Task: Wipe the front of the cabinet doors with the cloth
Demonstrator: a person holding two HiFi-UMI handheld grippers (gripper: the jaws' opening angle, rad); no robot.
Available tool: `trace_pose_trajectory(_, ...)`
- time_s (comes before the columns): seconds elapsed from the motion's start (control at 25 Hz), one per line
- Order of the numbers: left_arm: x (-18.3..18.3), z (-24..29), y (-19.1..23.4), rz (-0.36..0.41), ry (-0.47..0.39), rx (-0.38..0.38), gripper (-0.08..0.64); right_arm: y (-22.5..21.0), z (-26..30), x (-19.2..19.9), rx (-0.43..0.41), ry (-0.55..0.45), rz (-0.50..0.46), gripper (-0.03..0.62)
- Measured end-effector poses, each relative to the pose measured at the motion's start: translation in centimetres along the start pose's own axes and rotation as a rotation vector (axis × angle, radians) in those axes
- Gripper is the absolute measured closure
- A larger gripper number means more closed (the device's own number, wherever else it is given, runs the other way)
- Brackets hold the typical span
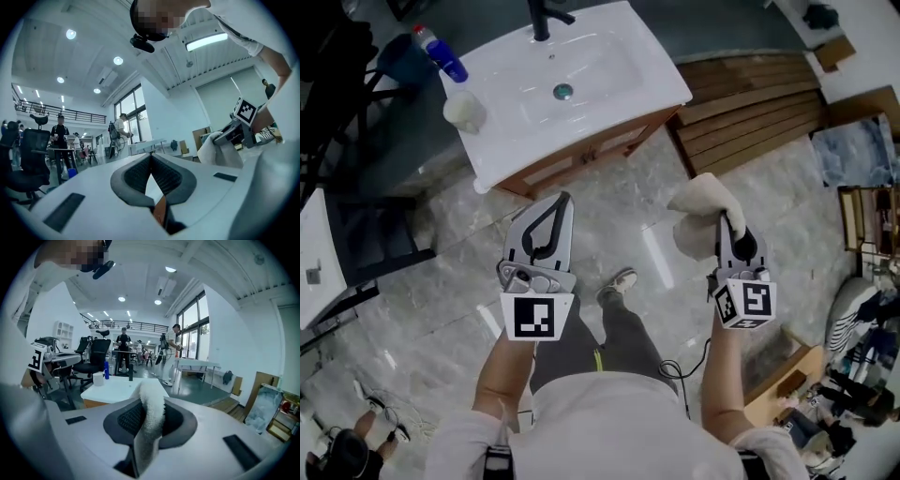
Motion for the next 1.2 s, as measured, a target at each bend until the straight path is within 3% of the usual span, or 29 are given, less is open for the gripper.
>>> trace_pose_trajectory(0.12, -2.9, -2.1, 0.8, -0.024, -0.004, -0.034, 0.541, 1.1, -2.1, -3.7, -0.007, -0.061, -0.023, 0.517)
trace_pose_trajectory(0.28, -6.7, -3.5, 0.8, 0.002, -0.035, -0.051, 0.541, 2.4, -3.7, -7.6, -0.032, -0.137, -0.051, 0.517)
trace_pose_trajectory(0.44, -10.0, -4.2, 0.6, 0.008, -0.076, -0.059, 0.541, 4.2, -4.6, -9.7, -0.089, -0.192, -0.046, 0.517)
trace_pose_trajectory(0.6, -12.6, -4.7, 0.2, -0.036, -0.108, -0.064, 0.541, 6.1, -5.2, -11.9, -0.172, -0.251, -0.061, 0.517)
trace_pose_trajectory(0.88, -13.6, -3.8, -0.5, -0.038, -0.109, -0.067, 0.541, 7.1, -4.7, -13.8, -0.244, -0.292, -0.087, 0.517)
trace_pose_trajectory(1.2, -14.1, -1.5, -1.3, -0.029, -0.107, -0.043, 0.541, 5.3, -4.1, -15.5, -0.218, -0.331, -0.134, 0.517)
Point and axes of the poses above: the fingertips, and each gripper's own axes: z forward along the fingers, y to its left, x out of its underside, the point moved 3 cm from there along -z, backward along the fingers, and after that the axes turned 2 degrees about -z, right-handed, at the moved point
